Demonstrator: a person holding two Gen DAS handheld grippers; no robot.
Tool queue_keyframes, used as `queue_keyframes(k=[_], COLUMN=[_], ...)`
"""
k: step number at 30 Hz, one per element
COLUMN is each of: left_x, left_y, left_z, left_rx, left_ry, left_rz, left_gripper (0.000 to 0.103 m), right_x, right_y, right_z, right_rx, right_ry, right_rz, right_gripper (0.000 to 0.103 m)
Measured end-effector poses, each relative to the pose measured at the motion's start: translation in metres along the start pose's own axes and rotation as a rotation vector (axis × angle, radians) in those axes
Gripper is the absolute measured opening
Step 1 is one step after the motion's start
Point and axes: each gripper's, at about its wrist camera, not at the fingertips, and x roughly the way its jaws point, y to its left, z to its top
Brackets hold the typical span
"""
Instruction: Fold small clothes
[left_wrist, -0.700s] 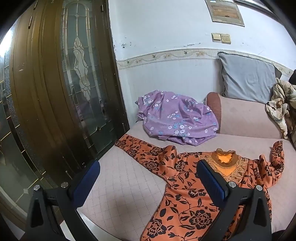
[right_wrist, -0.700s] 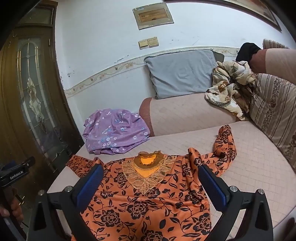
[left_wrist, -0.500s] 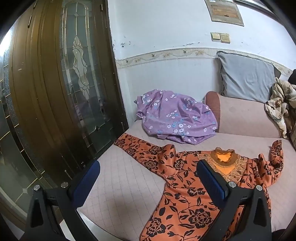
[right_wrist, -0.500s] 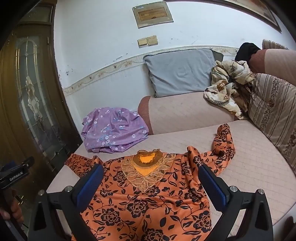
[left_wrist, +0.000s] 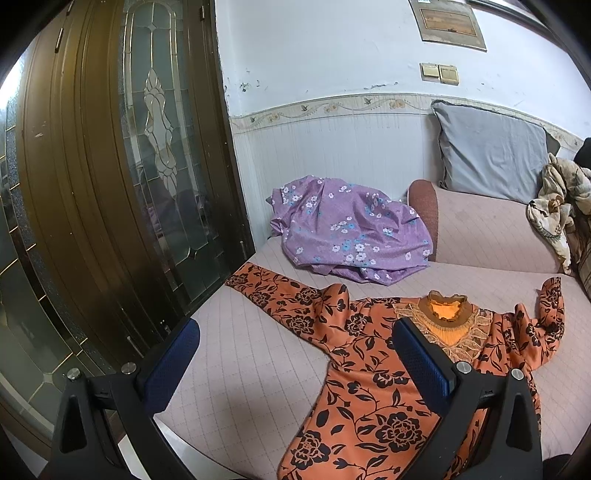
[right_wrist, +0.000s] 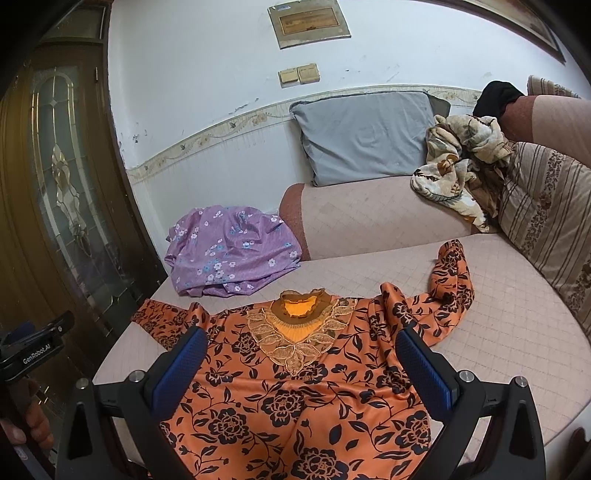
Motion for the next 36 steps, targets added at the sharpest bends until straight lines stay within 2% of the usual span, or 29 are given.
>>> queue_keyframes(k=[11, 16, 21, 24, 27, 31, 34, 36], left_x=[0.013, 0.025, 0.049, 0.075, 0.121, 0.191, 0.229, 0.249], left_y=[-0.007, -0.013, -0.028, -0.043, -0.067, -0.111, -0.143, -0.157], left_z=[-0.002, -0.002, -0.005, -0.012, -0.03, -0.065, -0.083, -0.089], left_rx=[0.007, 0.017, 0.038, 0.066, 0.106, 0.164, 0.205, 0.2], left_ry=[0.021, 0.038, 0.069, 0.119, 0.219, 0.374, 0.409, 0.428], left_rz=[-0.007, -0.011, -0.013, -0.032, -0.073, -0.117, -0.13, -0.164], left_gripper=[0.103, 0.103, 0.103, 0.103, 0.103, 0.103, 0.103, 0.103], right_x=[0.009, 0.021, 0.036, 0.049, 0.065, 0.101, 0.135, 0.165], right_y=[-0.002, -0.006, -0.019, -0.036, -0.072, -0.152, -0.215, -0.253], right_z=[-0.001, -0.001, 0.0, 0.002, 0.003, 0.003, 0.009, 0.015], right_rx=[0.006, 0.01, 0.028, 0.061, 0.106, 0.197, 0.256, 0.295], right_ry=[-0.01, 0.014, 0.027, 0.048, 0.072, 0.11, 0.143, 0.172], right_rz=[-0.002, -0.018, -0.041, -0.055, -0.065, -0.157, -0.251, -0.28], right_gripper=[0.103, 0.103, 0.103, 0.103, 0.103, 0.103, 0.103, 0.103])
